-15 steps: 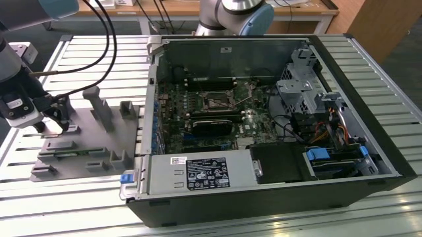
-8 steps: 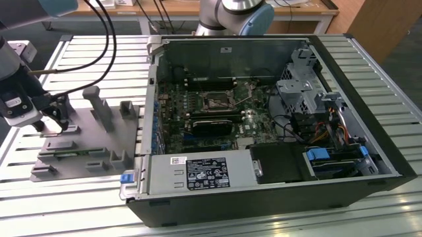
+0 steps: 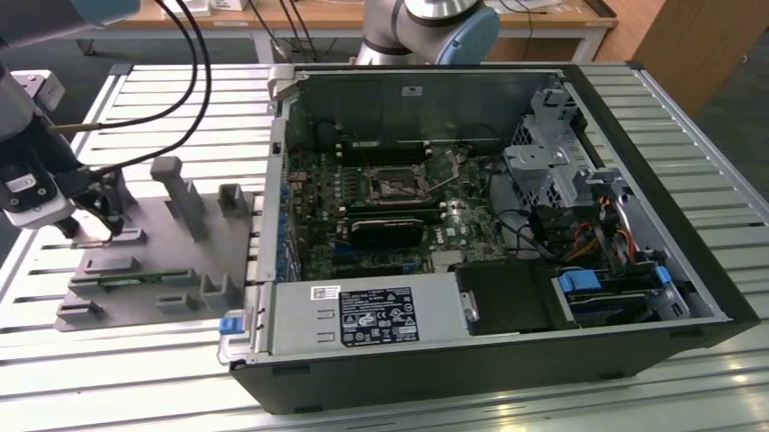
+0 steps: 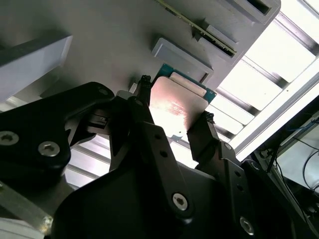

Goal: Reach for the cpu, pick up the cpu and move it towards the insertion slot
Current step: 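Pick up the cpu and move it towards the insertion slot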

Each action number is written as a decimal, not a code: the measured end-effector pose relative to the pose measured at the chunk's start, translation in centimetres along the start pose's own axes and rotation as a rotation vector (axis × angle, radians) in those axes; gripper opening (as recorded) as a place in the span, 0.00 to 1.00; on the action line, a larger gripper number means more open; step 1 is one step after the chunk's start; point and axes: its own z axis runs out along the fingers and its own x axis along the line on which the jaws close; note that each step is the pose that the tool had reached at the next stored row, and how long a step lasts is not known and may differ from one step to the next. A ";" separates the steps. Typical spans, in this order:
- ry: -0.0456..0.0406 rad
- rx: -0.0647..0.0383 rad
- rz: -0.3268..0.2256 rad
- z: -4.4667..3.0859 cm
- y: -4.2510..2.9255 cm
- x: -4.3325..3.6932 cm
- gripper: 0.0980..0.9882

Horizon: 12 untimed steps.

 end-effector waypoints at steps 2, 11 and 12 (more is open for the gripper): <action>0.0000 0.000 0.000 -0.16 0.01 0.00 0.50; 0.0000 0.000 0.000 -0.64 0.03 -0.01 0.50; -0.0001 0.000 0.000 -0.69 0.03 -0.01 0.50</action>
